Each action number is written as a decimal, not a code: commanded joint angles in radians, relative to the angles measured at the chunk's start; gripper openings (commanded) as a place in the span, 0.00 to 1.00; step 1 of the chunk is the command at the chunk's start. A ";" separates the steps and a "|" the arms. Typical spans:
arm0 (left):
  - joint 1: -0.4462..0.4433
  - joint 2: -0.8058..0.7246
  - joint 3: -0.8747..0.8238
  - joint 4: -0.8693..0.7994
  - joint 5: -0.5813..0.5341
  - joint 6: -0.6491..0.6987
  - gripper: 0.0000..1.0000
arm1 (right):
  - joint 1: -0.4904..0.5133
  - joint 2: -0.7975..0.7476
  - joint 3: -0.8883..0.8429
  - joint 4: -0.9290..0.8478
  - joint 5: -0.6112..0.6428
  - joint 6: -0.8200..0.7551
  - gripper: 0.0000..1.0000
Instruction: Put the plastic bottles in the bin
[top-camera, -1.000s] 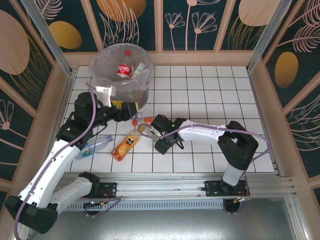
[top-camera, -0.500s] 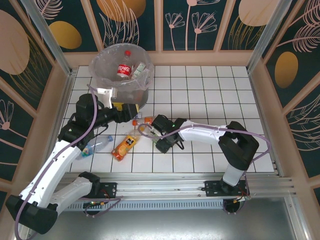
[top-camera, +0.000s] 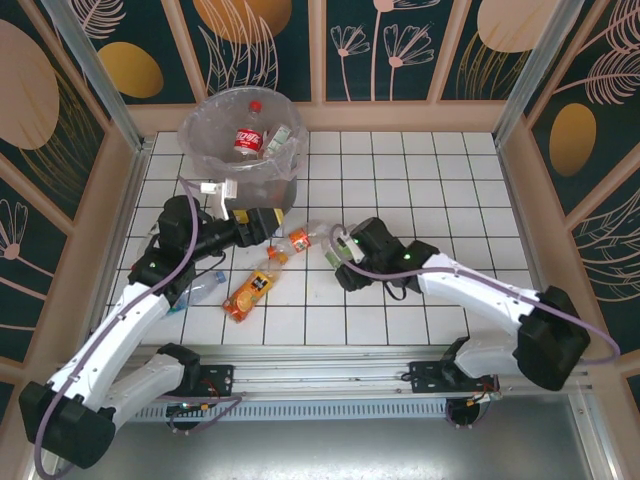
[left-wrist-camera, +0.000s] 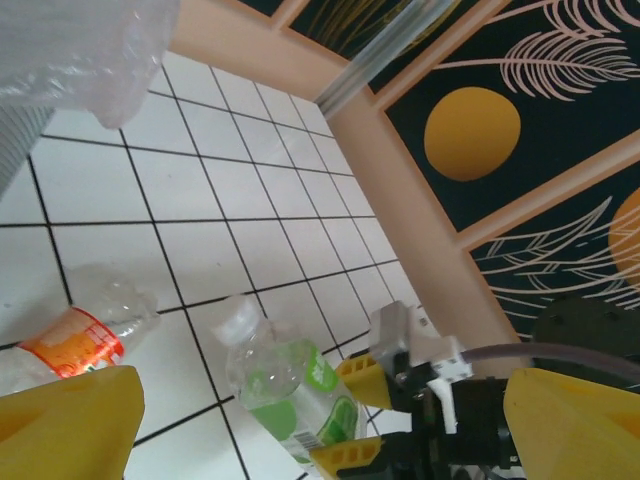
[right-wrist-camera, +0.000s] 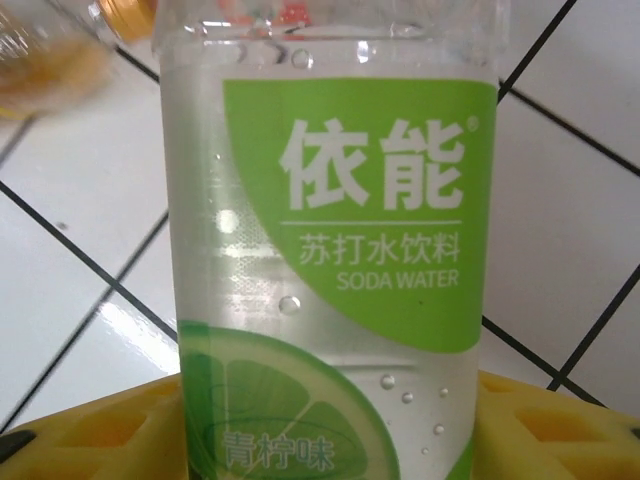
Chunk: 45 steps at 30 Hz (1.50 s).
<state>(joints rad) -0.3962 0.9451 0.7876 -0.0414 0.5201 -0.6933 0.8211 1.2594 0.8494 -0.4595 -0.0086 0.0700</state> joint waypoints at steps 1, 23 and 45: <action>-0.035 0.023 -0.051 0.169 0.057 -0.113 0.92 | -0.015 -0.068 -0.022 0.050 -0.030 0.048 0.60; -0.322 0.345 -0.075 0.494 -0.032 -0.310 0.99 | -0.028 -0.204 -0.027 0.091 -0.143 0.041 0.60; -0.340 0.419 -0.048 0.585 -0.064 -0.346 0.78 | -0.028 -0.211 -0.032 0.100 -0.181 0.040 0.59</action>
<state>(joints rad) -0.7322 1.3552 0.7036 0.4976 0.4698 -1.0351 0.7982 1.0683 0.8345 -0.3912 -0.1658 0.1108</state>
